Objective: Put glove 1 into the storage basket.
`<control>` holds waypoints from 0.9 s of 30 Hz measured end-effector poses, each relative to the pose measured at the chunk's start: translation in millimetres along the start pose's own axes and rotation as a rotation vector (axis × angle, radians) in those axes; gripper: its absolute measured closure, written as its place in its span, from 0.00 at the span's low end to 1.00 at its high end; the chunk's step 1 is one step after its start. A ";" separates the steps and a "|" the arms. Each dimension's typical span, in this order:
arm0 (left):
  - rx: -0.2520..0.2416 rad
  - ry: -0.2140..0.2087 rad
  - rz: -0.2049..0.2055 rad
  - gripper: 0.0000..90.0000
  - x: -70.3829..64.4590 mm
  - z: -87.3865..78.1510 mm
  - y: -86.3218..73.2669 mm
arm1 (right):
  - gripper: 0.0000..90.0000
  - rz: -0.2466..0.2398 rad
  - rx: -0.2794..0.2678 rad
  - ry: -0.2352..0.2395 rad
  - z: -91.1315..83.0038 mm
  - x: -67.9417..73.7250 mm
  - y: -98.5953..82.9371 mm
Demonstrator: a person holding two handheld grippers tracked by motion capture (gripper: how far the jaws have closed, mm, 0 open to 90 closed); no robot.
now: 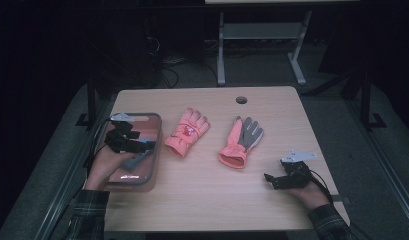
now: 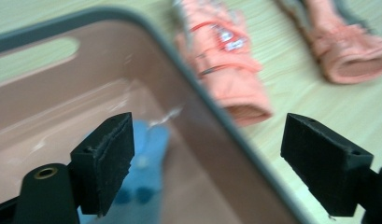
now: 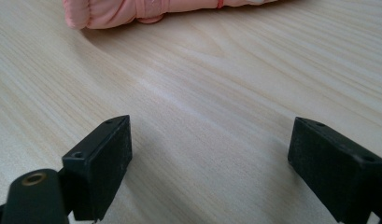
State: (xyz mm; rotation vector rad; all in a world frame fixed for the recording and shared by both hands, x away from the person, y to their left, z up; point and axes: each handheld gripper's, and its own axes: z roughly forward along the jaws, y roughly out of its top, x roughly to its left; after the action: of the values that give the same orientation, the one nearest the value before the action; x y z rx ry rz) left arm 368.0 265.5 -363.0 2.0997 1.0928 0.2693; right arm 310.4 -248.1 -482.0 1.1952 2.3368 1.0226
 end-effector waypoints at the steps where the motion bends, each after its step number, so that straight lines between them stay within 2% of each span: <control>1: -0.001 -0.009 0.008 0.18 -4.0 0.2 1.7 | 0.15 -0.001 0.000 0.000 0.0 -0.1 0.0; 5: -0.016 -0.045 0.029 0.16 -19.8 3.4 6.4 | 0.14 0.001 0.000 -0.001 0.0 0.1 -0.1; 10: -0.011 -0.090 0.064 0.15 -41.8 12.0 9.0 | 0.14 0.001 0.002 -0.002 -0.1 0.0 -0.1; 15: -0.011 -0.125 0.112 0.16 -65.8 21.8 11.2 | 0.14 0.004 0.001 -0.003 0.0 0.0 -0.1; 22: -0.001 -0.146 0.175 0.16 -96.6 38.1 5.7 | 0.14 0.003 0.001 -0.001 -0.1 0.1 -0.1; 27: -0.003 -0.155 0.215 0.16 -113.7 51.2 -5.2 | 0.16 -0.004 0.002 0.004 -0.4 -0.3 0.1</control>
State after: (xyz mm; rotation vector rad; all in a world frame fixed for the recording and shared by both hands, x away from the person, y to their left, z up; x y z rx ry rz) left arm 319.8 152.7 -386.2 2.1971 0.7763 0.2063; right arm 310.4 -248.4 -481.7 1.1899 2.3425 1.0227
